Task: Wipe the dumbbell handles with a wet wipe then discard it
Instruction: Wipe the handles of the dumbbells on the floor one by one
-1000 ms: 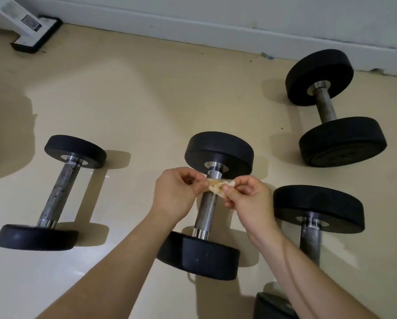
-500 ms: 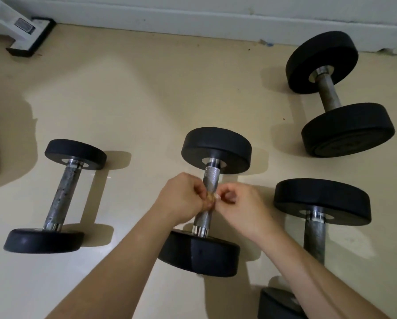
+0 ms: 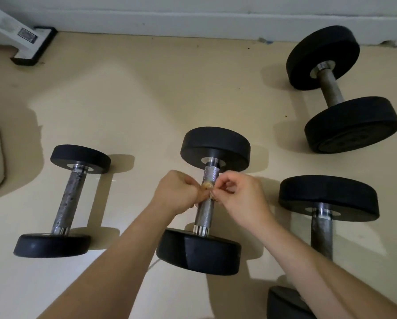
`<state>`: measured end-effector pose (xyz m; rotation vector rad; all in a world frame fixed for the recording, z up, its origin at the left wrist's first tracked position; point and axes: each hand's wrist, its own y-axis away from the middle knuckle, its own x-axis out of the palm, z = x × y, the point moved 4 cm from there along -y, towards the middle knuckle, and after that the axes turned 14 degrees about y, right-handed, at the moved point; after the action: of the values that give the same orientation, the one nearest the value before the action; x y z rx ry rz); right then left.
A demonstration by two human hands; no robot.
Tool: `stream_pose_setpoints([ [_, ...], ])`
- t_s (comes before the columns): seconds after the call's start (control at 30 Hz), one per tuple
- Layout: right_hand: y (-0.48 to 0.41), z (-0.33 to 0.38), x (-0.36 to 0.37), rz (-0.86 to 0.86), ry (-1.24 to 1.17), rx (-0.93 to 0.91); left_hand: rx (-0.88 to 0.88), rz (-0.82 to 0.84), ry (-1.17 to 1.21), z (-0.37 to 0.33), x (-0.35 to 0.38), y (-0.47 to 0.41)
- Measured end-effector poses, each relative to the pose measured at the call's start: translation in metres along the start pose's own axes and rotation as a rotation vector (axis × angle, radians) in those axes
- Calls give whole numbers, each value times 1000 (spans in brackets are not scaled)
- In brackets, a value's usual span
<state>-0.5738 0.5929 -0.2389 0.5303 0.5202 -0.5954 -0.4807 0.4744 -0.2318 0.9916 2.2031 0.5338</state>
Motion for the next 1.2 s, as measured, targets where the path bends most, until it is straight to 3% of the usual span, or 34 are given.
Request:
stream_pose_setpoints([
  [0.07,19,-7,12,204,124,-12,-99,188,-211,11,0,10],
  [0.13,30,-12,18,298,202,-13,-106,264,-362,14,1,19],
  [0.2,28,-10,16,229,138,8,-8,203,-298,9,0,21],
  [0.3,5,0,3,-67,8,10,186,-56,-39,-7,-3,3],
  [0.4,-17,8,-7,-205,13,-25,194,-175,230,-16,3,-21],
  [0.5,-6,3,-6,-105,24,-7,103,-144,191,-8,1,-19],
  [0.63,26,-7,3,184,171,37,-119,231,37,17,3,19],
  [0.7,27,-4,2,154,191,30,3,161,25,13,5,17],
  [0.77,17,1,-4,2,167,15,138,13,117,-1,7,0],
  [0.83,0,6,-8,-138,131,-16,196,-77,241,-13,10,-17],
  [0.9,-10,7,-9,-185,110,-31,209,-125,209,-16,11,-23],
  [0.97,-5,5,-6,-87,126,-31,110,-93,82,-4,9,-15],
  [1.1,28,-2,3,193,225,-45,-184,247,15,23,5,15],
  [1.13,31,-4,3,191,226,-44,-154,266,6,23,6,16],
  [1.2,31,-5,-2,97,211,-33,45,153,53,16,9,10],
])
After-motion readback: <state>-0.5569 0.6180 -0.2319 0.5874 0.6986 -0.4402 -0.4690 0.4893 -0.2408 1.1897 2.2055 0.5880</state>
